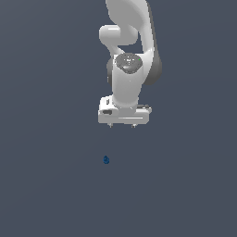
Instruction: Pick up the object and move it to a goal position.
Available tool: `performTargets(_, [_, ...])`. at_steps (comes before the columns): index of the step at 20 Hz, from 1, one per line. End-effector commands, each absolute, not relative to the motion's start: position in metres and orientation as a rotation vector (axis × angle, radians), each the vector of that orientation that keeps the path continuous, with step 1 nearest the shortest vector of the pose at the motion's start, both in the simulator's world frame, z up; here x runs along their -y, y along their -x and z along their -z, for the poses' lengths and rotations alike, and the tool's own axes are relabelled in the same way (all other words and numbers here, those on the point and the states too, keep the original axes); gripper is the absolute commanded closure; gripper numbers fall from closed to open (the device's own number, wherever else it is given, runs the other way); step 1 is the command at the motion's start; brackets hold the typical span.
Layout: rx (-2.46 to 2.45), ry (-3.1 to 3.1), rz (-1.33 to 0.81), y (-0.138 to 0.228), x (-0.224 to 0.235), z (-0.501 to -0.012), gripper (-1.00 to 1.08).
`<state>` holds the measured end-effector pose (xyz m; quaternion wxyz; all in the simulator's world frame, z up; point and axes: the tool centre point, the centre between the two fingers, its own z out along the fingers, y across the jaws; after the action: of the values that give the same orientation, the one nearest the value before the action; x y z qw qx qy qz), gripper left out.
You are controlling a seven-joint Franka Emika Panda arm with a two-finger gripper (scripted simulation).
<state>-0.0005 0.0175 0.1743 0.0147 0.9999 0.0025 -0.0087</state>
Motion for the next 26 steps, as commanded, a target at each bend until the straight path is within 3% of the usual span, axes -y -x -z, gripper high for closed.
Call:
performTargets(1, [0.035,-3.115,0.026,-0.007,-0.013,-0.170,-0.92])
performTargets(16, [0.486,-3.099,0.008,-0.074,0.040,-0.116,-0.92])
performTargets(26, [0.639,-3.076,0.000,-0.093,0.060,-0.094,-0.92])
